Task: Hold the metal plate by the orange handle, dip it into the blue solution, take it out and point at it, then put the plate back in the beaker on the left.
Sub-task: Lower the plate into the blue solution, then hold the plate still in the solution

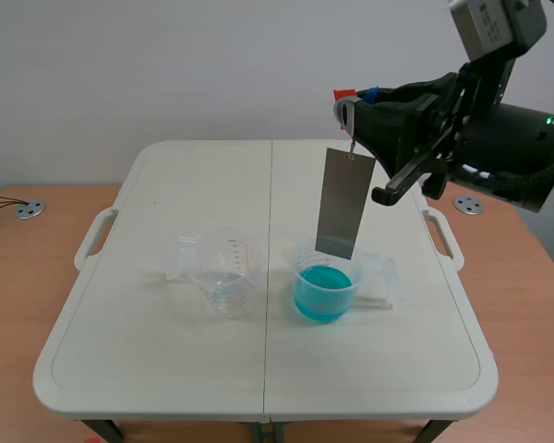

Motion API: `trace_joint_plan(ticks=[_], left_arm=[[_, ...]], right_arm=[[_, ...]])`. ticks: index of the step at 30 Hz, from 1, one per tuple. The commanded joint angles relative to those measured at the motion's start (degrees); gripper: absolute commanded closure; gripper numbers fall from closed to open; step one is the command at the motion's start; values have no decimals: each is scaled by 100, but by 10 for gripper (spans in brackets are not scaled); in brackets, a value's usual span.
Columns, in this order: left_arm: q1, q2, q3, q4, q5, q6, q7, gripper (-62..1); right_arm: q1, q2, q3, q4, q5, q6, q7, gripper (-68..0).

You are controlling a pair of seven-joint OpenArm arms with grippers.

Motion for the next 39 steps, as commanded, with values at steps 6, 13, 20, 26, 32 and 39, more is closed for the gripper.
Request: trace_joint_plan(ticks=[6,13,20,26,32,39], left_arm=[[31,-33,-55,59,-28,-31,-26,-30],[-48,-35,-55,55,-28,-31,13,-30],[-79,-20,-55,50,-28,-31,122,-30],[-79,33,-55,22,-28,-31,144,-30],[-79,31,-55,24,-28,-31,142,-30],[-79,31,-55,22,-28,-31,254,-30]], right_arm=[[254,11,-289,-378,44,-17,267,-13],[286,-205,-323,-833,-39,-13,378,-13],[284,-350,-365,-1147,-267,4,424,-13],[284,-350,-396,-1416,-299,7,533,-13],[284,-350,-396,-1469,-540,7,634,-13],[282,-350,-396,-1469,-562,7,632,-13]])
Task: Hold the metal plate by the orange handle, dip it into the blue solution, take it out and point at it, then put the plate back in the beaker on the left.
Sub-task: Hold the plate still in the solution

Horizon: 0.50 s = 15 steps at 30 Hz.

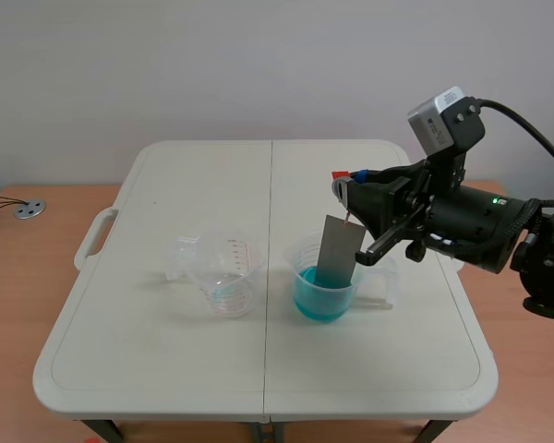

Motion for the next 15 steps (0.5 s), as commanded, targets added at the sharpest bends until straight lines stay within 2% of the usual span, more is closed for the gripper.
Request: trace_joint_plan(ticks=[1,8,15], left_arm=[[46,13,-52,22,-26,-31,31,-30],[46,11,-52,17,-26,-31,31,-30],[46,11,-52,17,-26,-31,31,-30]], right_arm=[[127,13,-33,92,66,4,129,-13],[127,0,-33,92,-151,4,131,-13],[127,0,-33,92,-170,4,131,-13]])
